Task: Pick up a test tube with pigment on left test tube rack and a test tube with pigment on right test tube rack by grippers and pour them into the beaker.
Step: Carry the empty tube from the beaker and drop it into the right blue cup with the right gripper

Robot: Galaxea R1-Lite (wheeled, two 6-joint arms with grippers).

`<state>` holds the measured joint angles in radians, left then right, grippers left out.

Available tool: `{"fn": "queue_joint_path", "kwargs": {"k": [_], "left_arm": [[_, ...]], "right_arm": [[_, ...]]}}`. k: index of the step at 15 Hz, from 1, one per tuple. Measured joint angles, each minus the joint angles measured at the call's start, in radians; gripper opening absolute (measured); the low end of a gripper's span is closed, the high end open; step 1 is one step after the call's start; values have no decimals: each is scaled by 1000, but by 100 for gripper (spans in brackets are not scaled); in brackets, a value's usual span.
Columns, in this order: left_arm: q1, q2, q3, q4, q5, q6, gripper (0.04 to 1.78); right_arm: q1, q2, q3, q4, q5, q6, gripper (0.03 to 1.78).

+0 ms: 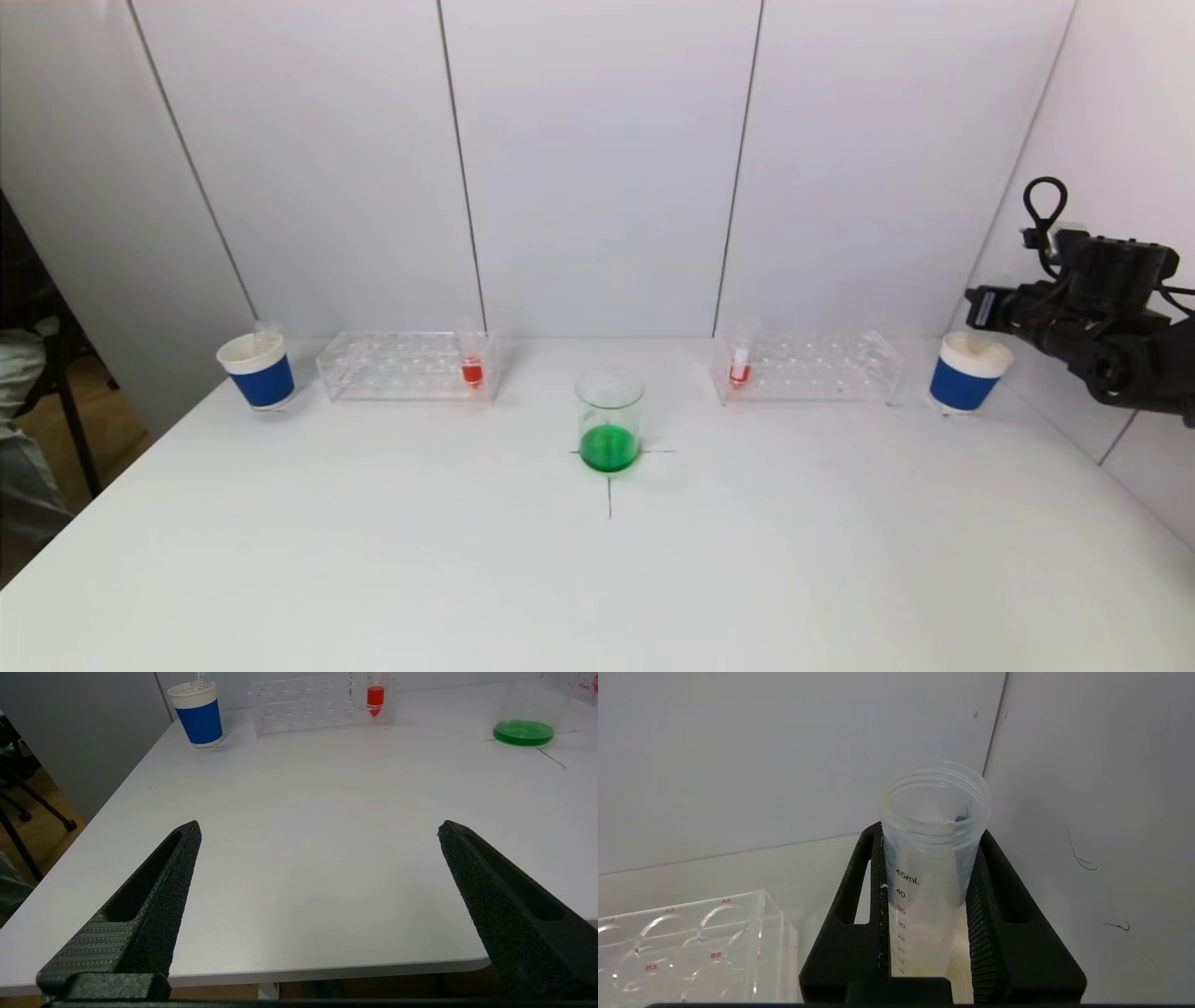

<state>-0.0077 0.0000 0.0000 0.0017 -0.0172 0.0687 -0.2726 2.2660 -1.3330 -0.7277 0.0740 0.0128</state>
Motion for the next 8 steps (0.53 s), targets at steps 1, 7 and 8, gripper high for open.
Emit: {"fn": "queue_joint_path", "kwargs": {"k": [1, 7, 8], "left_arm": [[0, 0, 0, 0, 0, 0, 177], [0, 0, 0, 0, 0, 0, 177], [0, 0, 0, 0, 1, 0, 177]], "right_arm": [[-2, 11, -4, -12, 1, 0, 52], [-6, 42, 21, -43, 3, -6, 52], [-7, 42, 34, -61, 3, -8, 52]]}}
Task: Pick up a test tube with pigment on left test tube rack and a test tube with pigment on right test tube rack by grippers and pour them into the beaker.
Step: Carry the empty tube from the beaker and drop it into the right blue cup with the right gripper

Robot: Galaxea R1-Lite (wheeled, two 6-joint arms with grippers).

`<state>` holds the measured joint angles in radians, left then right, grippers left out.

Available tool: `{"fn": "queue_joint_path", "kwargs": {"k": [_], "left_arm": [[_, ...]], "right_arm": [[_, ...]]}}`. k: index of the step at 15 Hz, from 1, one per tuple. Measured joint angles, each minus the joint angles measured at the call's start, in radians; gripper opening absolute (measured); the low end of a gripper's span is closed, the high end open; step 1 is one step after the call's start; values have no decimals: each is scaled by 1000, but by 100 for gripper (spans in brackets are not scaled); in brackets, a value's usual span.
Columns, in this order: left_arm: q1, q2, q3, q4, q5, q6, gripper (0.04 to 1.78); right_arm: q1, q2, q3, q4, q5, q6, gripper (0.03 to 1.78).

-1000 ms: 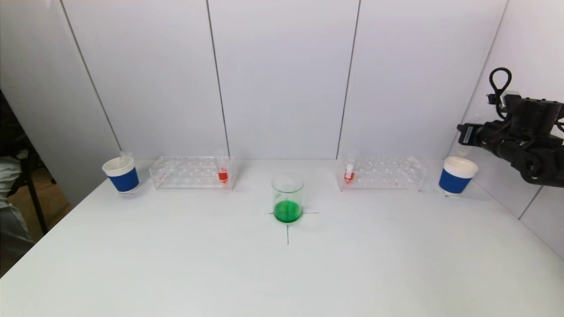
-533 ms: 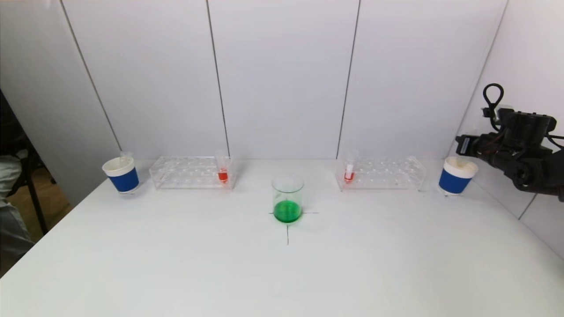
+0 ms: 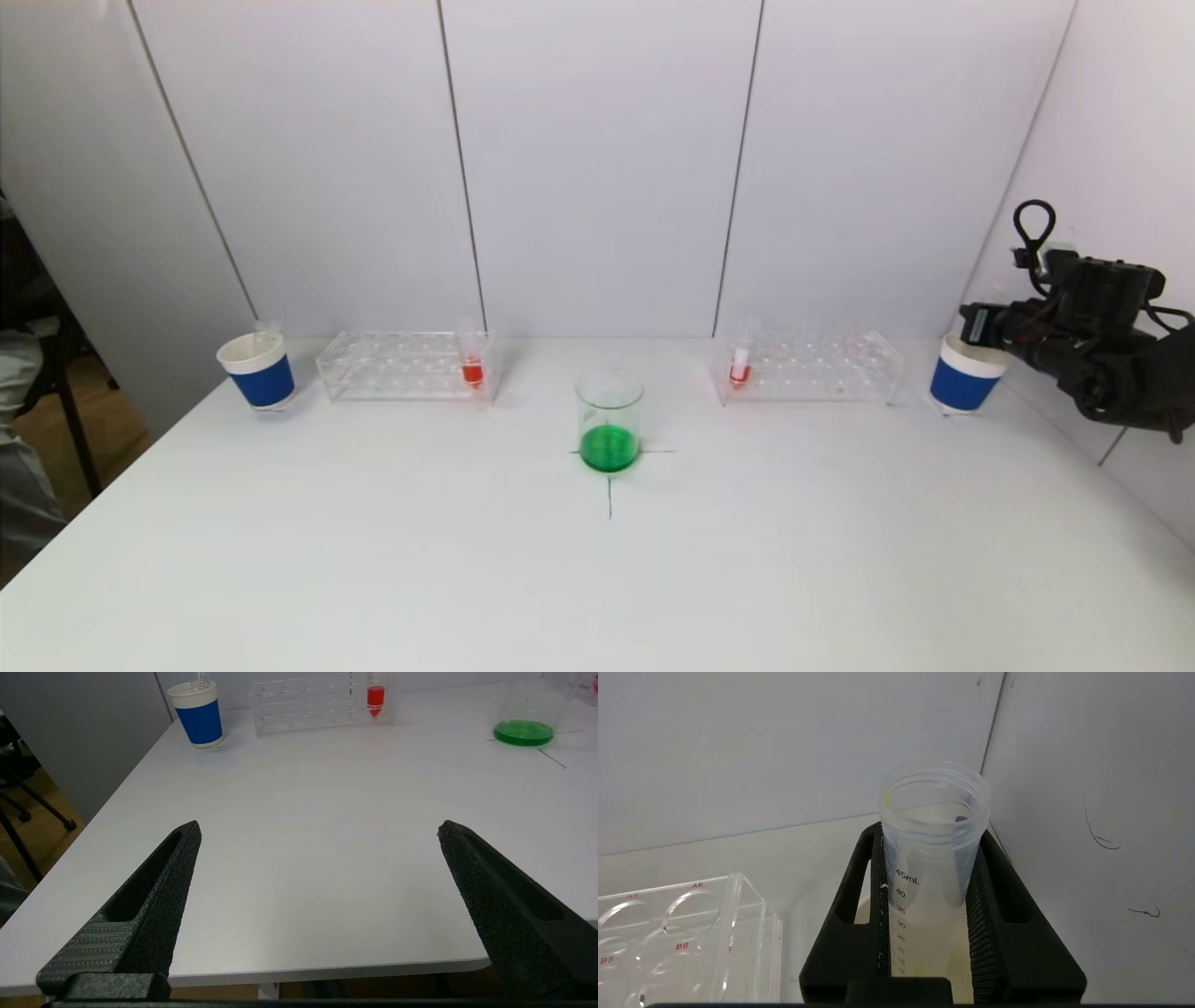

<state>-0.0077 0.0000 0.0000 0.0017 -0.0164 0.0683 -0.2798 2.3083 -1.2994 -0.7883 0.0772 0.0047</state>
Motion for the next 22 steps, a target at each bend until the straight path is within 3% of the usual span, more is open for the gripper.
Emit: {"fn": "queue_joint_path", "kwargs": {"k": [5, 17, 20, 22], "left_arm": [[0, 0, 0, 0, 0, 0, 177], [0, 0, 0, 0, 0, 1, 177], [0, 0, 0, 0, 0, 0, 177], [0, 0, 0, 0, 0, 0, 177]], "right_arm": [[0, -6, 59, -48, 0, -7, 52], [0, -32, 99, -59, 4, -7, 53], [0, -36, 100, -59, 3, -7, 69], [1, -39, 100, -59, 5, -7, 93]]}}
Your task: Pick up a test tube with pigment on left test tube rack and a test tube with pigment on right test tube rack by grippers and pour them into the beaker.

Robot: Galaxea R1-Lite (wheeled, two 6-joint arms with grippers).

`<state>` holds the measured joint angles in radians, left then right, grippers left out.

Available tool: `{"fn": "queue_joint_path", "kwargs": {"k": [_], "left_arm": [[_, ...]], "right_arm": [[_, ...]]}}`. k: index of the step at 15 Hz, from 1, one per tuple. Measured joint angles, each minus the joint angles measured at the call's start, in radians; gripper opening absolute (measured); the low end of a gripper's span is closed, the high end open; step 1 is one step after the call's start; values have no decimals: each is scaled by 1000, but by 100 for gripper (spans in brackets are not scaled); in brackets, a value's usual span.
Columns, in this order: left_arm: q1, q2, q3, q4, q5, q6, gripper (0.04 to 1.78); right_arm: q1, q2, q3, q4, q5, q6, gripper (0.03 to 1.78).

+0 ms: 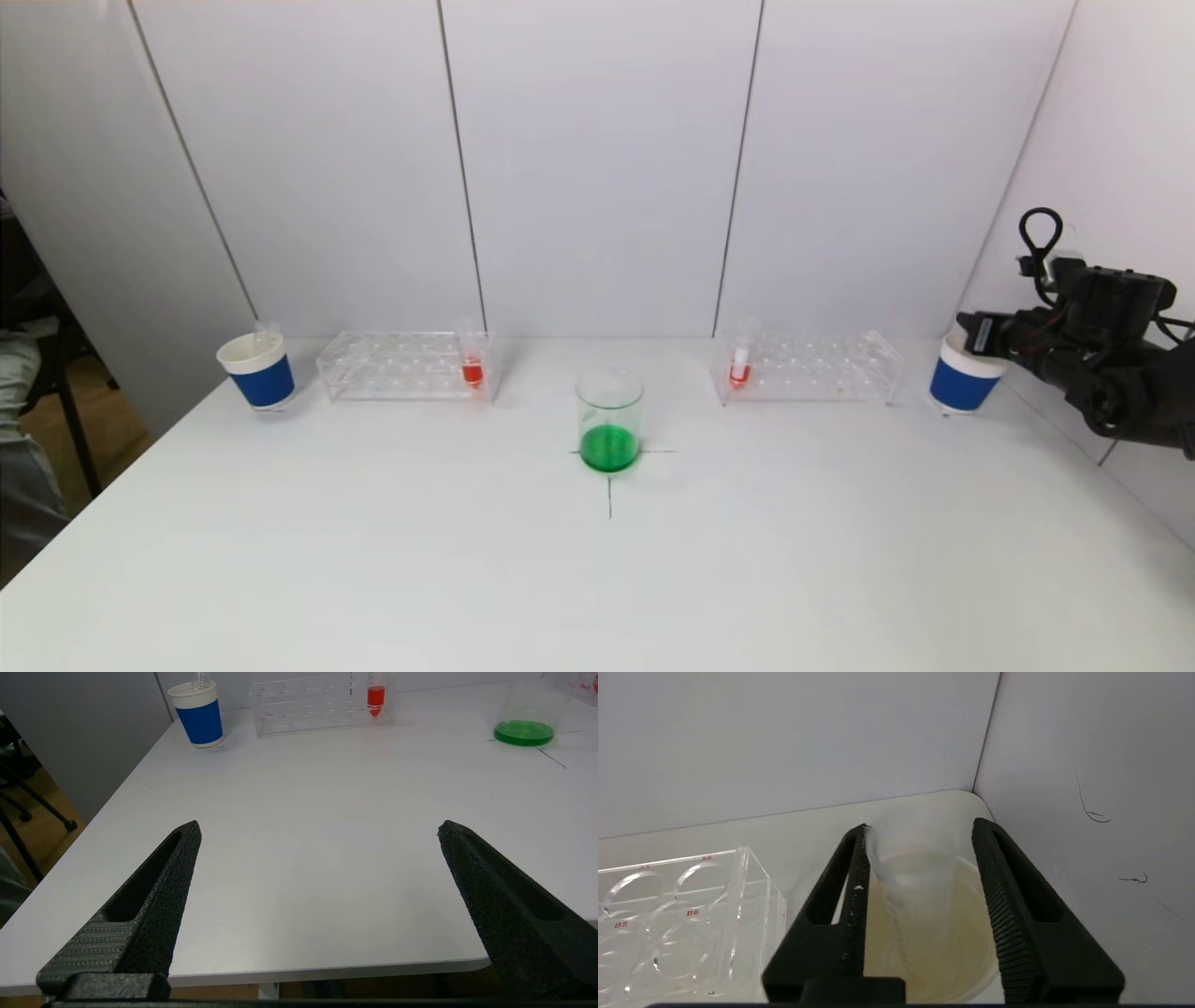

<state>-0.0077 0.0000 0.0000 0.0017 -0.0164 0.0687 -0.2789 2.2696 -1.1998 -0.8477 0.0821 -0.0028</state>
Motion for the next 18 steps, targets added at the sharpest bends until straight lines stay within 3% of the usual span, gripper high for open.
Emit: {"fn": "queue_joint_path", "kwargs": {"k": [3, 7, 13, 18], "left_arm": [[0, 0, 0, 0, 0, 0, 177], [0, 0, 0, 0, 0, 0, 177], [0, 0, 0, 0, 0, 0, 177], [0, 0, 0, 0, 0, 0, 177]], "right_arm": [[0, -3, 2, 0, -1, 0, 141], [0, -12, 8, 0, 0, 0, 175], [18, -68, 40, -1, -8, 0, 178], [130, -226, 169, -1, -69, 0, 178]]}}
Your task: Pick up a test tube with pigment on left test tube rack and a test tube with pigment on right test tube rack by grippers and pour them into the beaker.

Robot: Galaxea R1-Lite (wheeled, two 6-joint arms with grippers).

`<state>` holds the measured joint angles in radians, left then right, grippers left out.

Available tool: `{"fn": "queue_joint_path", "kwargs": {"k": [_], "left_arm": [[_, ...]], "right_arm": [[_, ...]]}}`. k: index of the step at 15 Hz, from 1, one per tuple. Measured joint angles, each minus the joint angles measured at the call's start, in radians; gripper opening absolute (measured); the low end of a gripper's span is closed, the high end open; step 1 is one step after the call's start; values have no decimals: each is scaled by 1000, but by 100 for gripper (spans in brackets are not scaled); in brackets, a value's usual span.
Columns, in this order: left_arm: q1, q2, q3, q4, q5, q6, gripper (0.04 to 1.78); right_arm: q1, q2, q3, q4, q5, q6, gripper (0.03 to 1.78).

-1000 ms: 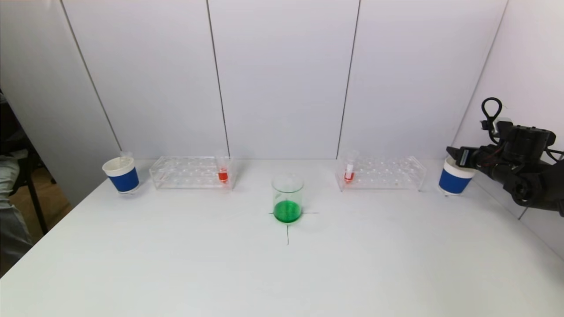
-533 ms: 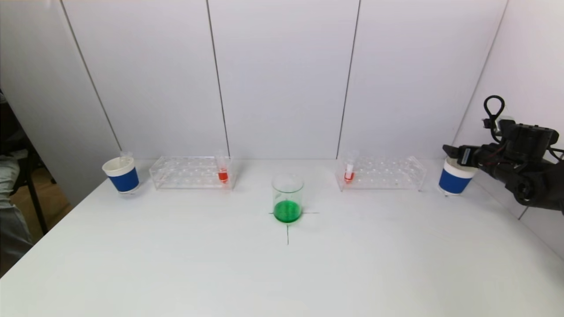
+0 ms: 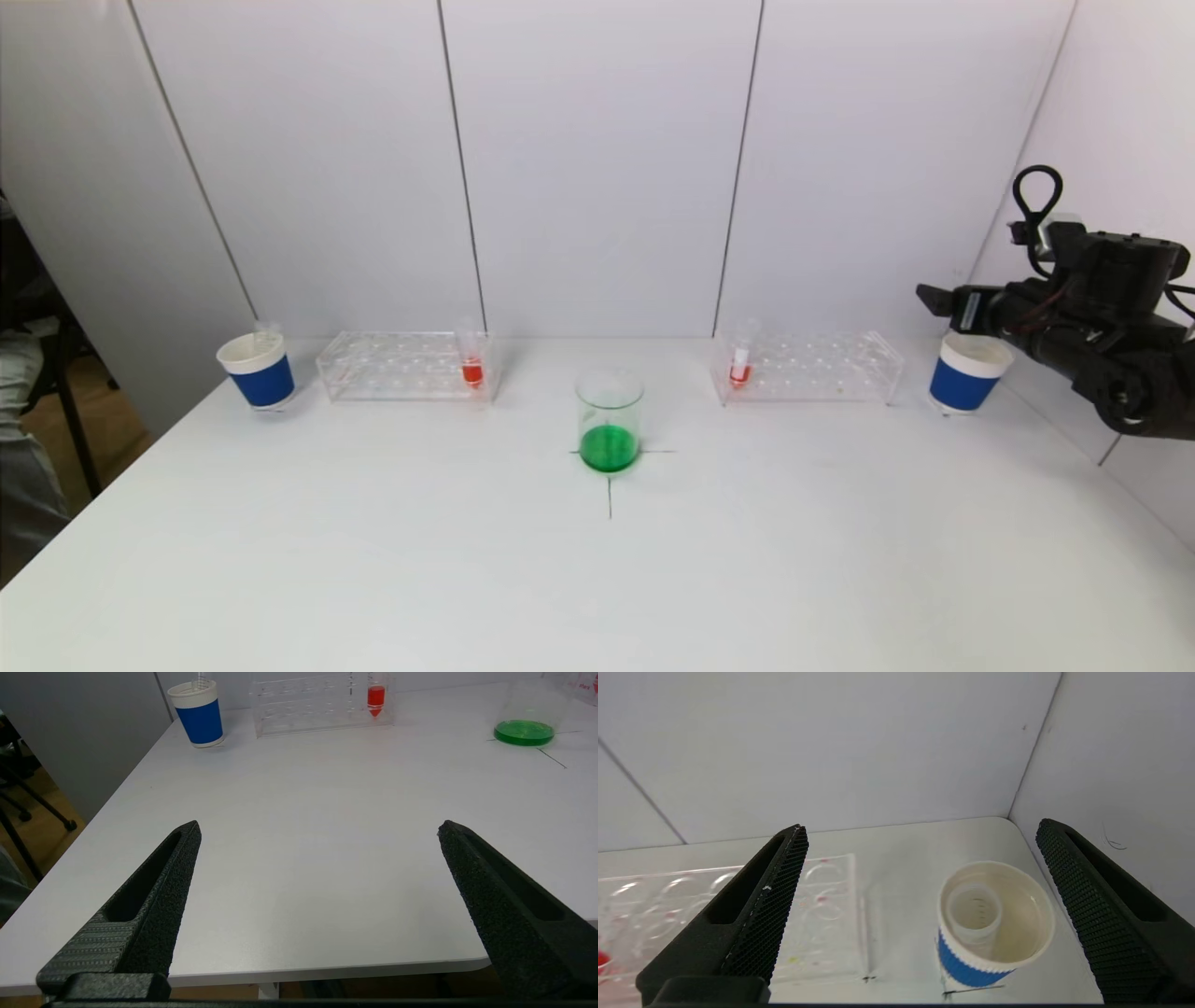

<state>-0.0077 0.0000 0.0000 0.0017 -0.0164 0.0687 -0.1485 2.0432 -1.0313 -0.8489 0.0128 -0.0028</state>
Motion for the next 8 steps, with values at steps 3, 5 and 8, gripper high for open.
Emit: {"fn": "queue_joint_path", "kwargs": {"k": [3, 5, 8], "left_arm": [[0, 0, 0, 0, 0, 0, 177], [0, 0, 0, 0, 0, 0, 177], [0, 0, 0, 0, 0, 0, 177]], "right_arm": [[64, -138, 121, 0, -26, -4, 177], [89, -243, 211, 0, -32, -11, 177], [115, -426, 374, 1, -46, -22, 177]]}}
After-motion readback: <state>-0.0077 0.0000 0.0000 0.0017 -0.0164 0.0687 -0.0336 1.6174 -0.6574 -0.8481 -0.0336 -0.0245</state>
